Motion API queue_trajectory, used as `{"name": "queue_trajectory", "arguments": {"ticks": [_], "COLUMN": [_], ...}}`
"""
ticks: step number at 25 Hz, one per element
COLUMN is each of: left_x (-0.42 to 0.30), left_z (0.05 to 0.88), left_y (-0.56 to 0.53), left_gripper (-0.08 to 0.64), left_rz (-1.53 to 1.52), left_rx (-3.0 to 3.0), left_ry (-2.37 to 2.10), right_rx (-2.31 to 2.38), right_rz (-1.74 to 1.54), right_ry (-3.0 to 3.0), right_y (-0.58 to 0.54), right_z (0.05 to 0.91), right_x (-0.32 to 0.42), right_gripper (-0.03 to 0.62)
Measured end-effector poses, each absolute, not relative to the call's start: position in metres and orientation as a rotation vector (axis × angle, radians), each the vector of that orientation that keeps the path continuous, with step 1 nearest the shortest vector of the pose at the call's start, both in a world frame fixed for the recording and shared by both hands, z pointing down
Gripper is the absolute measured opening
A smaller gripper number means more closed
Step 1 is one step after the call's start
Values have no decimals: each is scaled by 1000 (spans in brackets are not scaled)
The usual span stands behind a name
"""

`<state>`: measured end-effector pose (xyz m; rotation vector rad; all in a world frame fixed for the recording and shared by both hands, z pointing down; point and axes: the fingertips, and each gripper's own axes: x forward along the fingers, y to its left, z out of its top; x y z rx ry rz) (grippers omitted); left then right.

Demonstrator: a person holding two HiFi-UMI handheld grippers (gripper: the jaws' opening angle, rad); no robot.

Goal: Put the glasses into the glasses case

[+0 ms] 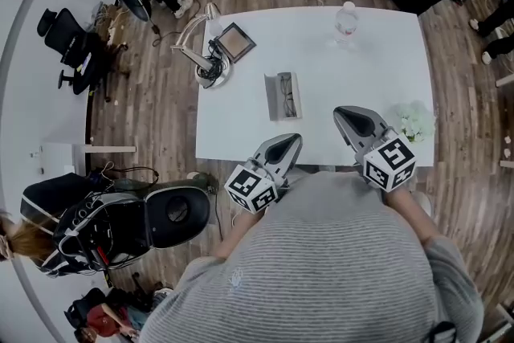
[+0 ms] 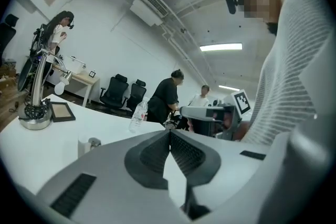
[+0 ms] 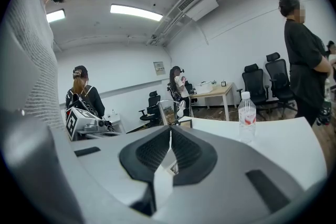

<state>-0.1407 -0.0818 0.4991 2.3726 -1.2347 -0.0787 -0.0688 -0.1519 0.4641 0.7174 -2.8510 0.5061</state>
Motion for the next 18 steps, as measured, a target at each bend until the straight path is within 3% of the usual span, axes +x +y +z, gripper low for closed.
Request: {"name": "queue_trajectory", "arguments": {"ticks": [18], "left_x": [-119], "left_z": [476], "left_y": [-77], "left_gripper": [12], "left_rz": [-68], "left_rx": [2498], "left_ry": [-1181], "right_rx": [607], "right_rz": [452], "right_ry": [-2807], "right_y": [-144], "right_z": [467], "right_x": [-79], "right_gripper": [12]}}
